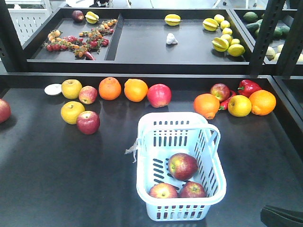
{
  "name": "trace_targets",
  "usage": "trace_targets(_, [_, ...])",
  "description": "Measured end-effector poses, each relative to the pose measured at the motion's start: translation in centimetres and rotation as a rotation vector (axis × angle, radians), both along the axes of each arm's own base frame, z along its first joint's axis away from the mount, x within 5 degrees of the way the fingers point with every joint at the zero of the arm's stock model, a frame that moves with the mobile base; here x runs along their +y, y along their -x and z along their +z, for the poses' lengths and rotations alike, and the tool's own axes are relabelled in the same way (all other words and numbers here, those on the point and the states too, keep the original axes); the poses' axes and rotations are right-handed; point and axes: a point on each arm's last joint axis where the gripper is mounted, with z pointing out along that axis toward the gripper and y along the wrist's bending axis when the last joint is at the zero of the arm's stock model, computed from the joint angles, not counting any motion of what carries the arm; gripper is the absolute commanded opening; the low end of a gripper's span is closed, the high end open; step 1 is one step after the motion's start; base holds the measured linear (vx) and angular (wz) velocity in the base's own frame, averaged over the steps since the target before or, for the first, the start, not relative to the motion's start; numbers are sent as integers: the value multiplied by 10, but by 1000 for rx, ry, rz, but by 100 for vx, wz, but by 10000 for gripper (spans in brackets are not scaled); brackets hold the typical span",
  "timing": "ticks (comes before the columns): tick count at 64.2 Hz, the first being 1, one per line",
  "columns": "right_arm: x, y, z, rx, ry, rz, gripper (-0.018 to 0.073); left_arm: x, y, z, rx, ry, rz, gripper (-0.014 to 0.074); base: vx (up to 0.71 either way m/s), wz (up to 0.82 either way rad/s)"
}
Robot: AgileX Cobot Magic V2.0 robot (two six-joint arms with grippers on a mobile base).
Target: Pick three apples into basket with both arms
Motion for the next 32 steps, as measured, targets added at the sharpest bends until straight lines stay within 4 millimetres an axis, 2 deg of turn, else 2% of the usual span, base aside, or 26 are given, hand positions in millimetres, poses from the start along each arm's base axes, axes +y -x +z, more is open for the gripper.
trace_targets(32, [0, 0, 0, 0, 0, 0, -4, 0, 0, 0, 1, 59, -3, -8, 0, 0])
